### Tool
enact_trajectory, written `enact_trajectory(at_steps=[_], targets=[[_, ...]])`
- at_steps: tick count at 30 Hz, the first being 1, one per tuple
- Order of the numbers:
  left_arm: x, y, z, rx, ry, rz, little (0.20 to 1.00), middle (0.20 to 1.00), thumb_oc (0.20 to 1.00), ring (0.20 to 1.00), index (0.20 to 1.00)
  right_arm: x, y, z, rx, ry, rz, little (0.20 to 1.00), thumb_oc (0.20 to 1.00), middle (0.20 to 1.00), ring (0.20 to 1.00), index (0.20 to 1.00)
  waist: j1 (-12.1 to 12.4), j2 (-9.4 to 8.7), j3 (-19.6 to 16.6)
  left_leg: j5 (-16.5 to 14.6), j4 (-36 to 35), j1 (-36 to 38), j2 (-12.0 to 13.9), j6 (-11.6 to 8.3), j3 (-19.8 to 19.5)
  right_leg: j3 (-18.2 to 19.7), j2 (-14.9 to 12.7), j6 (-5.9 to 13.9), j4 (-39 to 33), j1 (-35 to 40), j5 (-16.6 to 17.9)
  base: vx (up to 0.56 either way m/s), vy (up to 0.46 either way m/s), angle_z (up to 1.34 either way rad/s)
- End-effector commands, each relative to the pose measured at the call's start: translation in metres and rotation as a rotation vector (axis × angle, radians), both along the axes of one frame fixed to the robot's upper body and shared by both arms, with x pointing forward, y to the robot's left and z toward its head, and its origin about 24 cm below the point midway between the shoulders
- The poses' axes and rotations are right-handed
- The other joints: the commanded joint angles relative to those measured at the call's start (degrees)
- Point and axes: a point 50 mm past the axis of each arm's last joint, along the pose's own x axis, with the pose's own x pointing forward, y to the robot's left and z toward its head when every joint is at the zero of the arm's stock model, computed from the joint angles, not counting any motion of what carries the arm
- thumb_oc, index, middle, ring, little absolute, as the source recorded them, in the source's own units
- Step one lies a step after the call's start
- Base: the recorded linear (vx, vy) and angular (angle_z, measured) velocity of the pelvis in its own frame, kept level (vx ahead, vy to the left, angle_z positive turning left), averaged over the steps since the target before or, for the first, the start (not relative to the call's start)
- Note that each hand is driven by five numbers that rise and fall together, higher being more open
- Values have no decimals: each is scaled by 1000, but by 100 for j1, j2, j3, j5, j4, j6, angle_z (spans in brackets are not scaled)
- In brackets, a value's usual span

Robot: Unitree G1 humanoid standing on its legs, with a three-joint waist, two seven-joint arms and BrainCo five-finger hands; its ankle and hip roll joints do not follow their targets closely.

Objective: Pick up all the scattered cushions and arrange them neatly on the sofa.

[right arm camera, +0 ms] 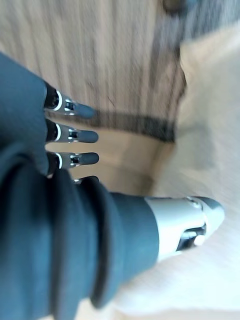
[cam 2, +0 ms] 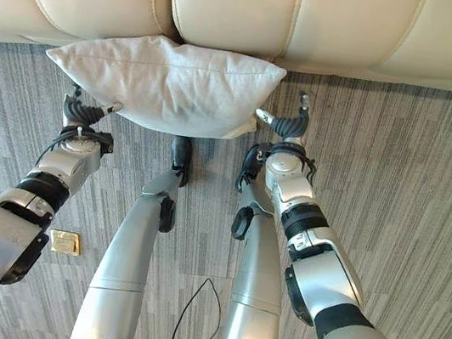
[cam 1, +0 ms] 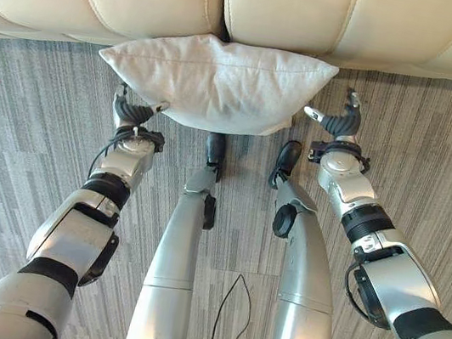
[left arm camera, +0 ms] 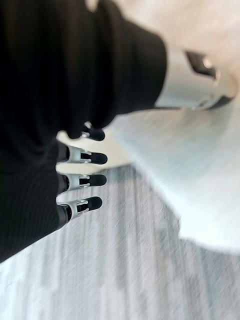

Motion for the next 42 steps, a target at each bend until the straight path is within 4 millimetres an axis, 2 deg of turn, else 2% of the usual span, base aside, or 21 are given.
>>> enact_trajectory(at_steps=[1,3,4,5,6,7,10,11,12,15,18,20,21,22,27,28,29,31,35,38,42], targets=[[0,-20,-7,5,-24,-50,1000,1000,1000,1000,1000,-7,15,-8,46,-45,52,1000,1000,1000,1000,1000,-17,74,-284,-413,-127,196,-281,-51,141,198,46,408,365,296,-1036,29,7,7],[4,-42,4,19,-54,-114,1000,1000,1000,1000,1000,-6,23,-2,81,-63,76,1000,1000,1000,1000,1000,-45,38,-284,-418,-88,91,-301,-55,139,212,38,412,429,178,-1040,17,10,4],[6,-62,16,28,-97,-180,1000,1000,1000,1000,1000,-6,28,6,117,-90,93,454,454,454,454,454,-76,6,-284,-407,-78,37,-323,-62,142,225,46,418,440,111,-1018,0,0,0],[6,-63,17,28,-98,-180,1000,1000,1000,1000,1000,-6,28,6,118,-91,92,341,341,341,341,341,-71,3,-284,-405,-78,30,-324,-62,143,227,46,418,442,102,-1017,0,0,0],[7,-82,29,30,-141,-244,1000,1000,1000,1000,1000,-7,31,14,168,-117,110,200,200,200,200,200,-89,-20,-302,-399,-135,17,-319,-62,151,238,68,439,367,85,-980,0,0,0],[7,-82,29,30,-141,-245,1000,1000,1000,1000,1000,-7,31,14,169,-118,110,200,200,200,200,200,-87,-21,-316,-394,-138,1,-320,-61,153,240,68,440,367,66,-976,0,0,0],[3,-108,40,18,-199,-342,1000,1000,1000,1000,1000,-8,35,17,253,-132,146,200,200,200,200,200,-114,-29,-402,-384,-225,-30,-336,-52,176,264,86,482,250,30,-929,9,10,-3],[2,-116,39,-13,-201,-379,545,545,545,545,545,-8,34,16,268,-130,152,200,200,200,200,200,-115,-27,-433,-381,-260,-19,-343,-47,185,276,97,490,221,31,-918,0,0,0],[0,-123,40,-34,-214,-411,200,200,200,200,200,-8,33,15,291,-128,154,200,200,200,200,200,-122,-22,-484,-369,-332,23,-347,-47,193,286,104,506,138,72,-884,0,0,0],[-4,-135,35,-91,-220,-471,200,200,200,200,200,-9,32,10,350,-127,171,200,200,200,200,200,-144,5,-557,-329,-505,129,-345,-41,201,302,129,531,-51,160,-820,0,0,0],[-17,-153,19,-229,-222,-571,200,200,200,200,200,-15,28,-9,491,-112,208,200,200,200,200,200,-171,65,-690,-199,-1039,590,-323,-68,216,295,168,581,-575,567,-679,-18,1,-4],[-24,-157,8,-266,-211,-605,200,200,200,200,200,-21,27,-24,515,-92,219,200,200,200,200,200,-172,88,-729,-110,-1347,944,-307,-89,192,297,214,598,-868,904,-590,-34,-5,-7],[-24,-157,7,-266,-210,-605,200,200,200,200,200,-21,27,-25,515,-91,218,200,200,200,200,200,-170,88,-719,-102,-1367,972,-307,-89,190,295,217,598,-888,932,-582,-36,-7,-10],[-30,-159,-6,-294,-182,-634,200,200,200,200,200,-25,26,-44,541,-42,232,200,200,200,200,200,-167,104,-772,-63,-1574,1268,-298,-89,177,276,243,611,-1105,1214,-518,-35,-10,-18],[-54,-145,-43,-322,-139,-665,200,200,200,200,200,-50,16,-97,498,78,249,200,200,200,200,200,-151,72,-840,164,-2501,2724,-296,-157,161,191,348,693,-2055,2674,-244,-10,-35,-17],[-54,-145,-43,-322,-138,-665,200,200,200,200,200,-50,16,-97,498,78,249,200,200,200,200,200,-151,72,-822,171,-2521,2757,-296,-157,159,188,350,693,-2073,2707,-238,53,-66,-9],[-66,-137,-65,-336,-88,-659,200,200,200,200,200,-62,10,-124,474,157,243,200,200,200,200,200,-142,55,-916,221,-2851,3352,-289,-148,181,173,376,713,-2417,3297,-139,71,-83,-13],[-78,-123,-88,-373,-36,-626,200,200,200,200,200,-78,2,-154,459,250,220,200,200,200,200,200,-148,17,-1063,296,-3217,3985,-240,-188,215,137,412,749,-2841,3974,-45,109,-113,-11],[-105,-101,-129,-387,83,-584,200,200,200,200,200,-106,-13,-197,415,406,180,200,200,200,200,200,-137,21,-1382,450,-3944,5152,-159,-253,316,115,520,834,-3706,5195,211,134,-98,-16],[-130,-78,-150,-385,149,-539,200,200,200,200,200,-129,-30,-211,349,445,172,200,200,200,200,200,-137,45,-1719,516,-4333,5948,-83,-339,437,116,605,870,-4293,6040,321,145,-142,-16],[-149,-61,-152,-387,146,-515,200,200,200,200,200,-144,-46,-201,279,399,173,200,200,200,200,200,-208,82,-1975,411,-4333,6449,-15,-364,463,133,653,836,-4207,6509,150,42,-100,-2]])
